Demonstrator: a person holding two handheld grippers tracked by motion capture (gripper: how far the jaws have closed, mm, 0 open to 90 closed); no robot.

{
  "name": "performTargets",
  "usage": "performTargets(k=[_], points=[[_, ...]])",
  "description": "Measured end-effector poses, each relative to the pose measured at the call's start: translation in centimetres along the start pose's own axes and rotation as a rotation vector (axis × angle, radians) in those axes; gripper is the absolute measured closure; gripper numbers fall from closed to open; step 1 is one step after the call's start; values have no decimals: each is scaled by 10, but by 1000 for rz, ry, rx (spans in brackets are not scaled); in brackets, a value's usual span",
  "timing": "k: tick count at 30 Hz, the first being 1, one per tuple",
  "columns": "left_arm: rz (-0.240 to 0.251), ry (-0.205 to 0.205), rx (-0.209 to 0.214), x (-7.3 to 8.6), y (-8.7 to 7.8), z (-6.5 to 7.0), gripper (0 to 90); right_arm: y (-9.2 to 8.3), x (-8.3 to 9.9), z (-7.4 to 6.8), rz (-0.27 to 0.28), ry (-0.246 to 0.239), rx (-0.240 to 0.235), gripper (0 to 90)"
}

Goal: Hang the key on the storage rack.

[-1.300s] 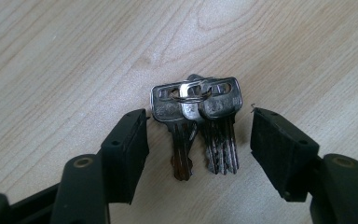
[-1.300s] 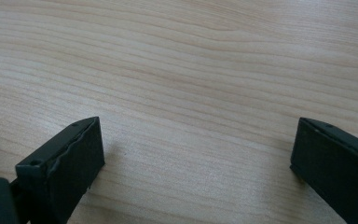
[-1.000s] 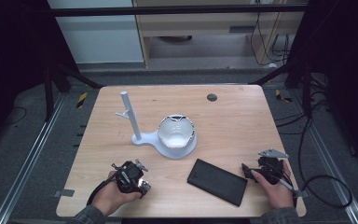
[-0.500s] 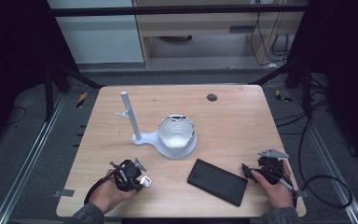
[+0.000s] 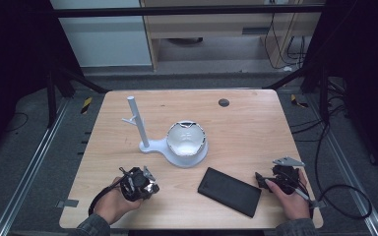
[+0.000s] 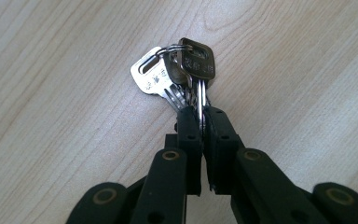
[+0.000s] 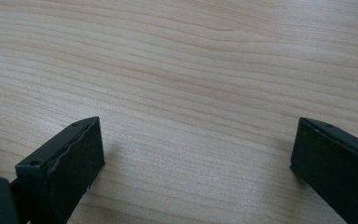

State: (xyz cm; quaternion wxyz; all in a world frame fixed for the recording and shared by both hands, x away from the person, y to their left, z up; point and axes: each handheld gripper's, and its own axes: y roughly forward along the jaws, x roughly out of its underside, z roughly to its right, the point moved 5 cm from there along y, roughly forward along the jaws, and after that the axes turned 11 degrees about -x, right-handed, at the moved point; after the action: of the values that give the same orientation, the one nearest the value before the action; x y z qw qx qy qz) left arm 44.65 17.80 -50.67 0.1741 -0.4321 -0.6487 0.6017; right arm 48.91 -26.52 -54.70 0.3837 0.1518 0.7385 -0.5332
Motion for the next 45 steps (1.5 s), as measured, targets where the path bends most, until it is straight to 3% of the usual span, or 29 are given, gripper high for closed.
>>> performTargets(k=[7, 16, 25, 36, 45], points=[[3, 30, -13, -2, -9, -4, 881, 0, 0, 0, 0, 0, 0, 26], [27, 31, -24, -6, -23, -10, 882, 0, 0, 0, 0, 0, 0, 26], [60, 21, -50, -12, -50, -25, 882, 0, 0, 0, 0, 0, 0, 26], [92, -2, -114, -23, -98, -57, 882, 0, 0, 0, 0, 0, 0, 25], [127, -34, -139, -28, -127, -81, 882, 0, 0, 0, 0, 0, 1, 25]])
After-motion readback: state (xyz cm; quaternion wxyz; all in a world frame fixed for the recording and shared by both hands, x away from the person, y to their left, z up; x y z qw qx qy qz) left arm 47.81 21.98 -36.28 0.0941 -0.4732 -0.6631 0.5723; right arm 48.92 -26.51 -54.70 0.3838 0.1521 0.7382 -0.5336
